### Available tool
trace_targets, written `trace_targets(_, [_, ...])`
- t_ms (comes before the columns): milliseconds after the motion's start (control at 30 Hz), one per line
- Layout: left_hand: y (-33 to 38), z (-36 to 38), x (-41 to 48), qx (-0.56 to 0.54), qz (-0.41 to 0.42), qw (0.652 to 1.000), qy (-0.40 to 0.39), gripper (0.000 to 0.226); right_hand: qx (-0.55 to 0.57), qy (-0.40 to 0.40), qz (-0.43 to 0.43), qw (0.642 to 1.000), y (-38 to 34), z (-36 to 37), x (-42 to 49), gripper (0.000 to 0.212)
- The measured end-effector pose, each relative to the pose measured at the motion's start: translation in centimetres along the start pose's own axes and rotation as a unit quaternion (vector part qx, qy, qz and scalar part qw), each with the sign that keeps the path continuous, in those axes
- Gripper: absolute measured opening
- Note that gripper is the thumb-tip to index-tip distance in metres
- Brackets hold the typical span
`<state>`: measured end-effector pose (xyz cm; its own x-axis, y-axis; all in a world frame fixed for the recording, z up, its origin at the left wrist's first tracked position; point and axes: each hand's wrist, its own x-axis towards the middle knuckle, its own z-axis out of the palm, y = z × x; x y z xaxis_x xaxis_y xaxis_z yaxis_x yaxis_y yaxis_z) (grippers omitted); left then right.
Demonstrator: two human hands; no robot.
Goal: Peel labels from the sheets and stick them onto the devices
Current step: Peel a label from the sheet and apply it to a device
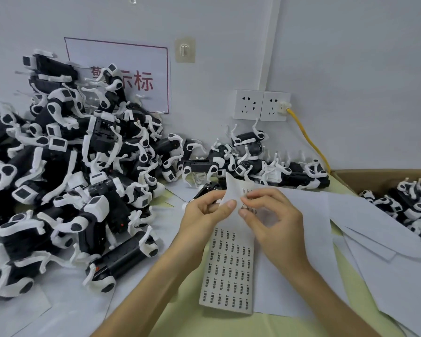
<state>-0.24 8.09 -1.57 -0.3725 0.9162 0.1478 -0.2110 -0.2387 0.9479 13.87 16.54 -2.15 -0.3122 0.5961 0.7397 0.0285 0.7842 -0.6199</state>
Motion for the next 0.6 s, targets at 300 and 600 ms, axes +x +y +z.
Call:
trace_targets(300, [-1.0,0.2,0.2,0.018,0.003,1.000,-0.012,0.026,-0.021,0.022,0.007,1.000,0.3,-0.1,0.1,0.016])
trace_targets(600, [-1.3,1.1,0.1,-0.012,-0.009,1.000,-0.009,0.046,-0.024,0.029,0.042,0.998,0.4,-0.2,0.1,0.020])
